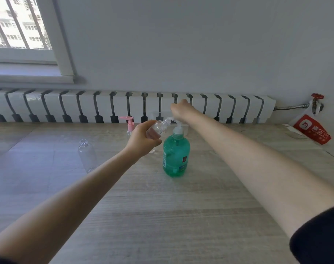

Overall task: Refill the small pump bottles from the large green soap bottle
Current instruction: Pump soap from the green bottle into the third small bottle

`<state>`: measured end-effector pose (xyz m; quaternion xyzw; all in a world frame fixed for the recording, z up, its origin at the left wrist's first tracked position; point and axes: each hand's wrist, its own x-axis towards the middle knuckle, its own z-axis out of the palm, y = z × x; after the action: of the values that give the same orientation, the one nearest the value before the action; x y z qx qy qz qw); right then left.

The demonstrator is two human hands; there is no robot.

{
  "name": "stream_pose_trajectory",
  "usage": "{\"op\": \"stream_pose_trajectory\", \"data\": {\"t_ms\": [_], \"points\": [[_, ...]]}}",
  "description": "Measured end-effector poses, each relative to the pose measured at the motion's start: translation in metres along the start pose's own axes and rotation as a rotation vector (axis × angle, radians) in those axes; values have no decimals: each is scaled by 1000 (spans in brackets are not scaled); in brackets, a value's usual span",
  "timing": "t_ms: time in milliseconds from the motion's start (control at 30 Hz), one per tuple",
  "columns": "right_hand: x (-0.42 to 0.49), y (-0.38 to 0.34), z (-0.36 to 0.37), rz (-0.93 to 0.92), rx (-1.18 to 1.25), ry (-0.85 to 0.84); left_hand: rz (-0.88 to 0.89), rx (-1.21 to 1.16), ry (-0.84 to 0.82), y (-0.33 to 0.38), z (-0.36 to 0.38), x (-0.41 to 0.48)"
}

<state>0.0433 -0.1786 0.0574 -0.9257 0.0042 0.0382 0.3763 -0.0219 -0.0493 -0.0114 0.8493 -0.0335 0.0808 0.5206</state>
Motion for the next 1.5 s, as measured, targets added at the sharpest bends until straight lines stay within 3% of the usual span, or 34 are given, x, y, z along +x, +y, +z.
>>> {"op": "stream_pose_trajectory", "data": {"t_ms": [367, 1067, 1500], "points": [[5, 5, 6, 5, -132, -31, 5, 8, 15, 2, -2, 2], [11, 14, 16, -11, -101, -53, 30, 90, 17, -2, 1, 4], [4, 3, 4, -32, -137, -31, 0, -3, 21, 1, 0, 2]]}}
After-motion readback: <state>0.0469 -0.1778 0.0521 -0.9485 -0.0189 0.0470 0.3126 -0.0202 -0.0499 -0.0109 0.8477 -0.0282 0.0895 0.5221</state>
